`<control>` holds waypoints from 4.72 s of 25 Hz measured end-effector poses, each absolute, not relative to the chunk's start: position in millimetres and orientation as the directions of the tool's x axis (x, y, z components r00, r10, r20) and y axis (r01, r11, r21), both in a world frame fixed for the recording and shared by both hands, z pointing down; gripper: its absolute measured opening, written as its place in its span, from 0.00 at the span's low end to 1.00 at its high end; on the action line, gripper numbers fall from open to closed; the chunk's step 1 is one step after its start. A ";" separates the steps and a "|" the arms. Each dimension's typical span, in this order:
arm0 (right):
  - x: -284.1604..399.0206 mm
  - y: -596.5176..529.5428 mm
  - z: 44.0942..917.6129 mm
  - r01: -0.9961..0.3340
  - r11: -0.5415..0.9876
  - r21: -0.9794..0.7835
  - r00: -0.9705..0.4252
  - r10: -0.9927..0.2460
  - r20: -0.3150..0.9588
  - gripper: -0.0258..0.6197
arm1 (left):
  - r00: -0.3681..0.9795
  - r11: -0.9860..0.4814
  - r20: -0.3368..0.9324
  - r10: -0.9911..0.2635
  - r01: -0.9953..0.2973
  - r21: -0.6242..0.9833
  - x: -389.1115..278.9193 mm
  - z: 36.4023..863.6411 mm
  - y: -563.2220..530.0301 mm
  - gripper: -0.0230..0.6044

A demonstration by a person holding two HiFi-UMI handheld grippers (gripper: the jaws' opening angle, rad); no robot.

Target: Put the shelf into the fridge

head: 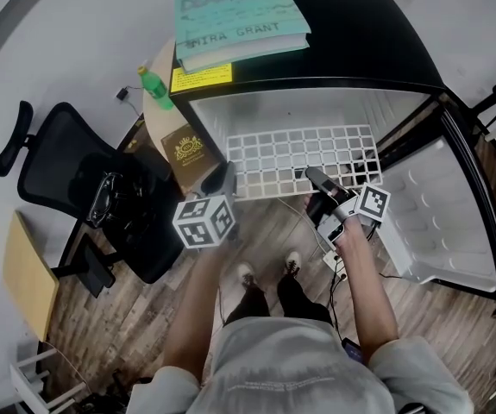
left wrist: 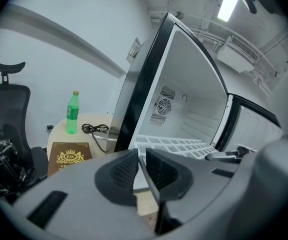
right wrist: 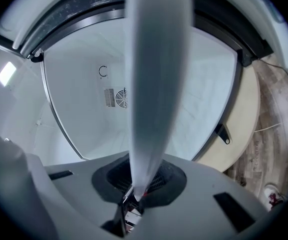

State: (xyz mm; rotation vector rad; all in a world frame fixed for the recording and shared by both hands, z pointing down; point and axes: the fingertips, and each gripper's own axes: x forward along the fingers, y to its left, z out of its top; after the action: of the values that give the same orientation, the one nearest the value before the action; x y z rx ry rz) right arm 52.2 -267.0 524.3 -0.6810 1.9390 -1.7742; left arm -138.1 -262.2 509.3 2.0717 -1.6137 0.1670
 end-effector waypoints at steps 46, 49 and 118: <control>41.4 -345.8 521.2 -0.105 0.069 -0.992 -0.750 -0.660 0.033 0.10 | 0.312 -0.241 0.399 -0.862 -0.946 0.218 -134.4 506.7 -236.3 0.10; 40.5 -350.0 521.5 -0.102 0.071 -0.992 -0.749 -0.661 0.029 0.10 | 0.312 -0.244 0.399 -0.862 -0.946 0.212 -133.7 506.3 -239.4 0.10; 44.9 -344.5 508.9 -0.289 0.110 -0.951 -0.623 -0.776 0.099 0.26 | 0.337 -0.324 0.292 -0.895 -0.941 0.093 -113.2 467.2 -263.5 0.07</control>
State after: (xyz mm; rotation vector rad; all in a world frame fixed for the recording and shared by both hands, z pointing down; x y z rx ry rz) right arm 44.9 -344.5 508.9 -1.0340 1.9675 -1.5273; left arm -113.2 -263.5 467.2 2.3575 -1.6565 0.2734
